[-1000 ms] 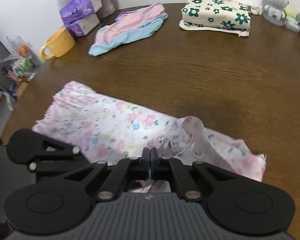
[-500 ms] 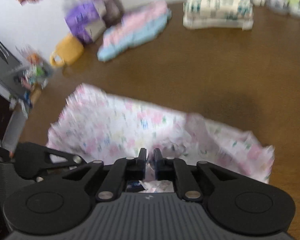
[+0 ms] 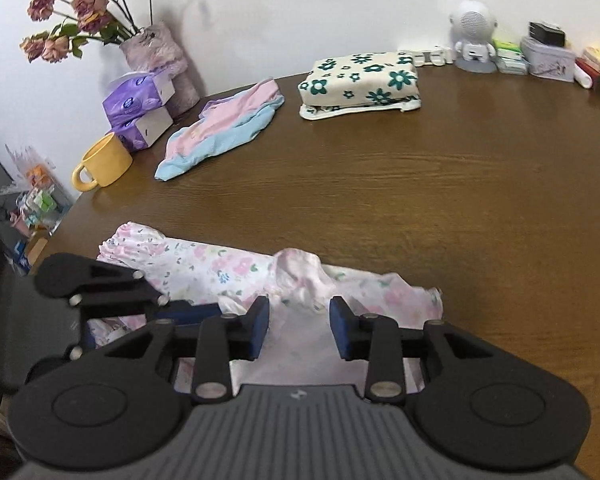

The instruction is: Fold clothes

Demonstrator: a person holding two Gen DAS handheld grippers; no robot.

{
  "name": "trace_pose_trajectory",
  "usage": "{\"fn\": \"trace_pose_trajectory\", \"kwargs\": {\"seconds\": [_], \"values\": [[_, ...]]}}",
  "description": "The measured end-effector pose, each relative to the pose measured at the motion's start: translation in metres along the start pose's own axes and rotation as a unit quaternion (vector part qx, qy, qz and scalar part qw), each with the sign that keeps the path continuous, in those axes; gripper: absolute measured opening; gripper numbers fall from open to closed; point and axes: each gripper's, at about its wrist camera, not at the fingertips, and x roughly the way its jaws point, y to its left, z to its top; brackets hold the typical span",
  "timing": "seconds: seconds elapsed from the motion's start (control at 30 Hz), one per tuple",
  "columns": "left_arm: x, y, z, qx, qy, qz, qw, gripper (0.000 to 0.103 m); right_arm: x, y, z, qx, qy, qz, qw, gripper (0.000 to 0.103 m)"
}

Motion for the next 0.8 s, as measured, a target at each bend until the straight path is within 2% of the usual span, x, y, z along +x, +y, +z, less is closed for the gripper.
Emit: {"fn": "trace_pose_trajectory", "kwargs": {"seconds": [0.03, 0.1, 0.13, 0.17, 0.4, 0.5, 0.57, 0.8], "values": [[0.001, 0.006, -0.001, -0.018, 0.004, -0.008, 0.9998, 0.013, -0.003, -0.002, -0.003, 0.003, -0.006, 0.001, 1.000, 0.034], [0.004, 0.017, -0.002, -0.055, 0.011, -0.023, 0.9982, 0.024, -0.010, -0.005, -0.008, 0.007, -0.021, 0.002, 1.000, 0.034], [0.004, 0.019, -0.002, -0.059, 0.010, -0.024, 0.9979, 0.033, -0.014, -0.006, -0.010, 0.008, -0.028, 0.001, 1.000, 0.034], [0.004, 0.021, -0.001, -0.062, 0.008, -0.026, 0.9977, 0.037, -0.017, -0.007, -0.012, 0.007, -0.034, 0.001, 0.999, 0.034], [0.020, 0.034, 0.003, -0.109, 0.021, -0.061, 0.9920, 0.037, -0.030, -0.012, -0.027, 0.013, -0.059, 0.000, 0.998, 0.036], [0.016, 0.032, 0.004, -0.101, 0.015, -0.043, 0.9938, 0.039, -0.034, -0.014, -0.032, 0.020, -0.067, 0.004, 0.998, 0.036], [0.007, 0.029, 0.004, -0.089, 0.007, -0.036, 0.9953, 0.046, -0.037, -0.016, -0.036, 0.022, -0.073, 0.008, 0.997, 0.036], [-0.003, 0.028, 0.013, -0.051, -0.008, -0.048, 0.9975, 0.064, -0.036, -0.020, -0.042, 0.033, -0.082, 0.014, 0.996, 0.037]]}}
